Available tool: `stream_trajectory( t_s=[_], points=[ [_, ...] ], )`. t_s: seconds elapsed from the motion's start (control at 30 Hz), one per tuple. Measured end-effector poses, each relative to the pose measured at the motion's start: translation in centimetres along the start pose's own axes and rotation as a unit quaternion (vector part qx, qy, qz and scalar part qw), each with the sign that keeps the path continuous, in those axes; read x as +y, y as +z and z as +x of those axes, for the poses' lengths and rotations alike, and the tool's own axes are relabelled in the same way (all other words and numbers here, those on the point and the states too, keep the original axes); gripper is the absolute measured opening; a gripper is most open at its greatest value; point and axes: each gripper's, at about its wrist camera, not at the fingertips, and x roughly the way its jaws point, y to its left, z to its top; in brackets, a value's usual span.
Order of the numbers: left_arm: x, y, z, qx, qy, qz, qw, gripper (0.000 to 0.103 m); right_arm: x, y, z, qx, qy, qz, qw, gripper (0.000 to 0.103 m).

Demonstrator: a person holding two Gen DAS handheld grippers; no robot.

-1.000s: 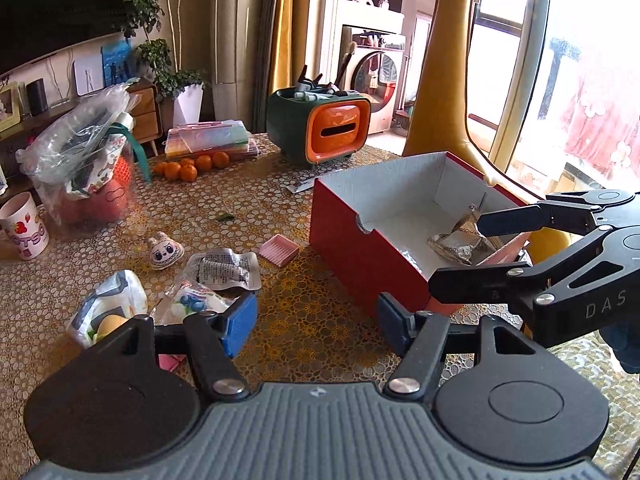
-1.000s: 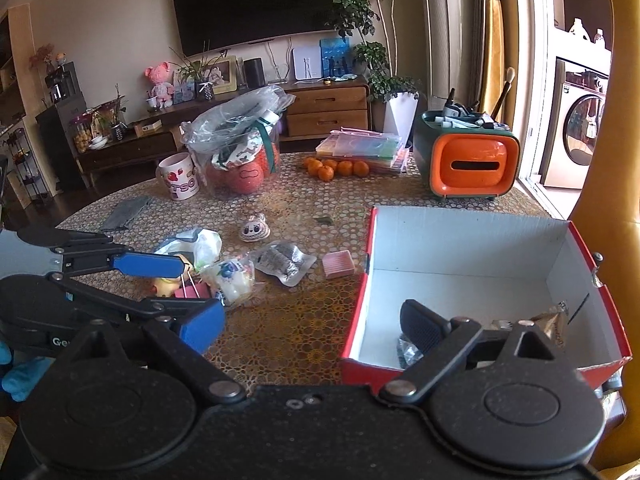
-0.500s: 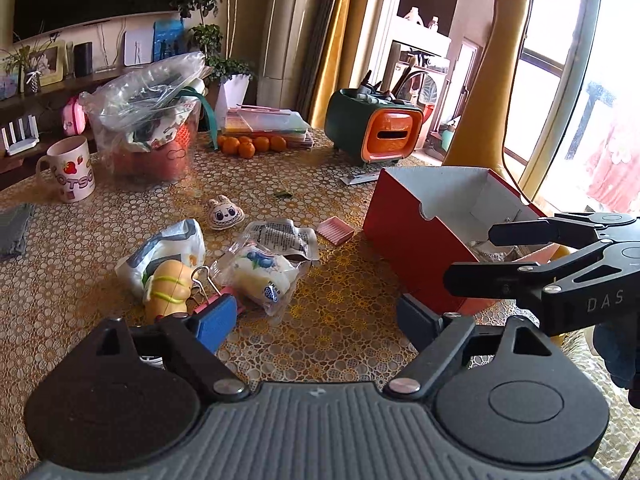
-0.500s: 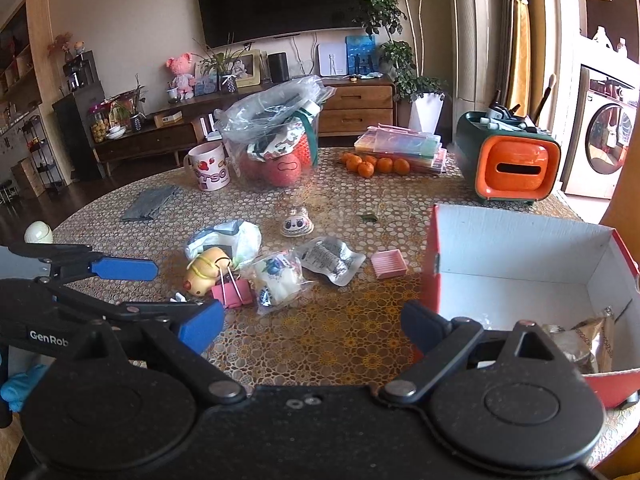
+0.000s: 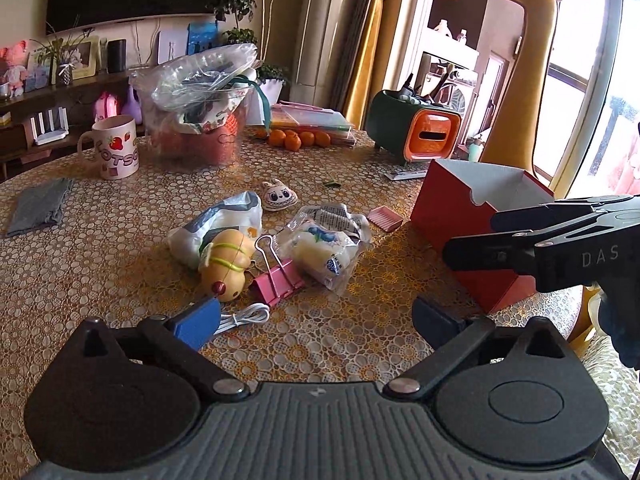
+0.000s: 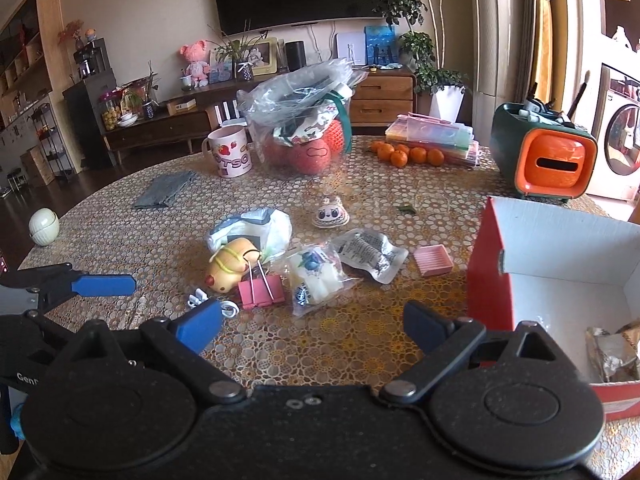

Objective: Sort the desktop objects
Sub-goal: 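Withdraw both grippers from the red shoebox back toward the table items, then grasp the white USB cable with the left gripper while the right gripper grasps the blueberry yogurt bag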

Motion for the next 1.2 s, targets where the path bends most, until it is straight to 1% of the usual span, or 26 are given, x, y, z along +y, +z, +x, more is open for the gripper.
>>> stream_trajectory(
  t_s=[0.13, 0.33, 0.47, 0.63, 0.83, 1.2],
  points=[
    [1.1, -0.6, 0.6, 0.004, 0.004, -0.007, 1.0, 0.102, 0.7, 0.1, 1.2, 0.007, 0.002, -0.002, 1.0, 0.097],
    [2.0, -1.1, 2.0, 0.008, 0.013, 0.001, 0.9999, 0.102, 0.9, 0.3, 3.0, 0.019, 0.003, 0.001, 1.0, 0.097],
    [2.7, -1.3, 3.4, 0.01, 0.023, 0.006, 0.9997, 0.102, 0.7, 0.4, 4.6, 0.03, 0.002, 0.002, 1.0, 0.097],
    [3.8, -1.8, 5.6, 0.025, 0.037, 0.001, 0.999, 0.102, 0.6, 0.6, 6.7, 0.037, 0.0, -0.002, 0.999, 0.097],
    [3.9, -2.0, 7.7, 0.025, 0.063, 0.002, 0.9977, 0.102, 0.4, 1.0, 9.6, 0.05, -0.003, -0.012, 0.999, 0.097],
    [4.0, -2.0, 9.9, 0.029, 0.087, -0.018, 0.9956, 0.102, 0.1, 1.6, 13.5, 0.064, -0.014, -0.036, 0.997, 0.096]
  ],
)
